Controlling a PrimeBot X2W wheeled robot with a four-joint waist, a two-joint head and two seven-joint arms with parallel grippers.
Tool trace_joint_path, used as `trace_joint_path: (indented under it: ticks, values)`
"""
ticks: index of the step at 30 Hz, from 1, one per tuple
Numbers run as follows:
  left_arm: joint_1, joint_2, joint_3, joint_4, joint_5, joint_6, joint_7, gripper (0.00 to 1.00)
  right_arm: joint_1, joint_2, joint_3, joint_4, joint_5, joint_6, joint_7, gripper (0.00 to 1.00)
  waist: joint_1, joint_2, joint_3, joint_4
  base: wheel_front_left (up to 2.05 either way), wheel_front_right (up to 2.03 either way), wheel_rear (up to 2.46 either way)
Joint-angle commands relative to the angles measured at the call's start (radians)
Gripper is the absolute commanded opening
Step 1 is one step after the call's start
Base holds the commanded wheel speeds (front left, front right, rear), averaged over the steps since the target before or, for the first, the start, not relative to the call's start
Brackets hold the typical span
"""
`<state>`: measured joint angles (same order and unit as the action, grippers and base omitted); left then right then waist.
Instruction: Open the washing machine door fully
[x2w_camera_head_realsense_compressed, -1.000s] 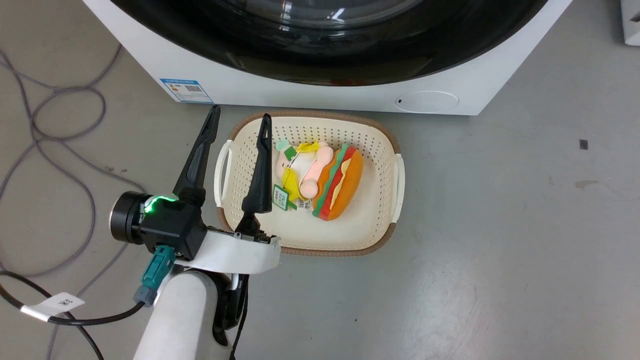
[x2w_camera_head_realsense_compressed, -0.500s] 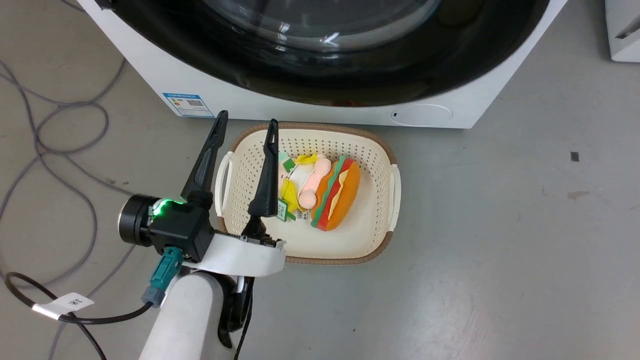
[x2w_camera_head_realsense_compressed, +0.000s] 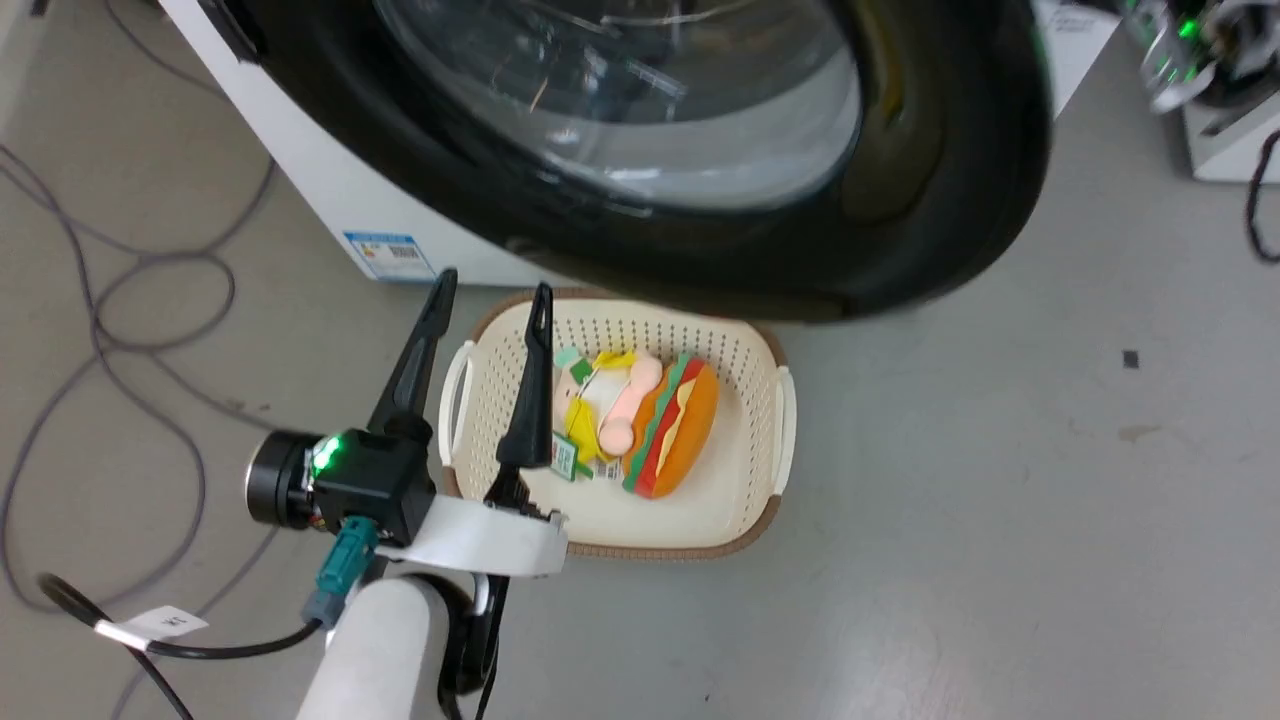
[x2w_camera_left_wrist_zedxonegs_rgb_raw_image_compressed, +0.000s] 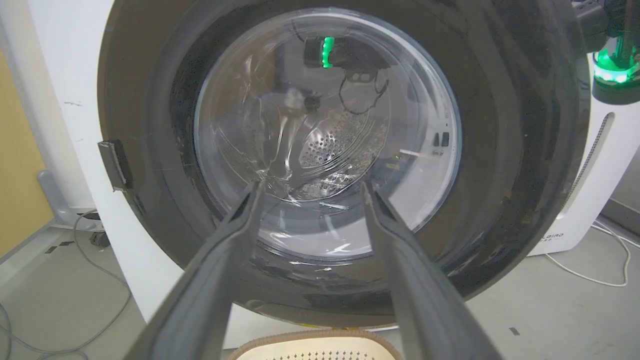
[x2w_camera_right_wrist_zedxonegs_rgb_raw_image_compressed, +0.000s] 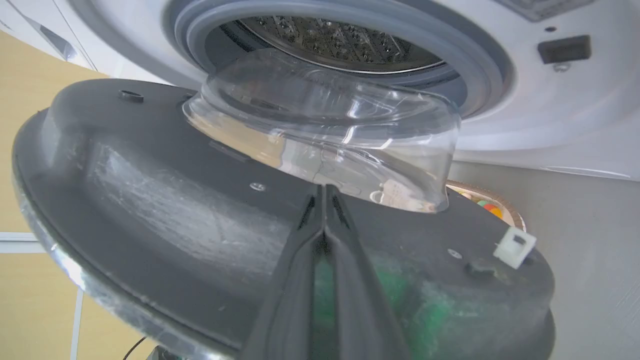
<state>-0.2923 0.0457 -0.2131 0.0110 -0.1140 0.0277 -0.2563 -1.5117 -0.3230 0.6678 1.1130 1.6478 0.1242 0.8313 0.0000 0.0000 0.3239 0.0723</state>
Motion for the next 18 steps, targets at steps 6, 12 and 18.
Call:
trace_joint_path:
  ticks: [6, 12, 18]
  values:
    - [0.064, 0.005, 0.022, 0.035, 0.040, -0.004, -0.006, 1.00, 0.148, 0.007, 0.010, -0.088, 0.025, 0.007, 0.034, 0.00, 0.0000, 0.0000, -0.088, -0.008, 0.00, 0.00, 0.00]
    - [0.116, 0.007, 0.038, 0.058, 0.063, -0.011, -0.006, 1.00, 0.291, 0.013, 0.009, -0.171, 0.059, 0.007, 0.039, 0.00, 0.0000, 0.0000, -0.167, 0.004, 0.00, 0.00, 0.00]
    - [0.169, 0.013, 0.047, 0.069, 0.073, -0.020, -0.006, 1.00, 0.421, 0.023, 0.013, -0.260, 0.097, 0.007, 0.035, 0.00, 0.0000, 0.0000, -0.219, 0.015, 0.00, 0.00, 0.00]
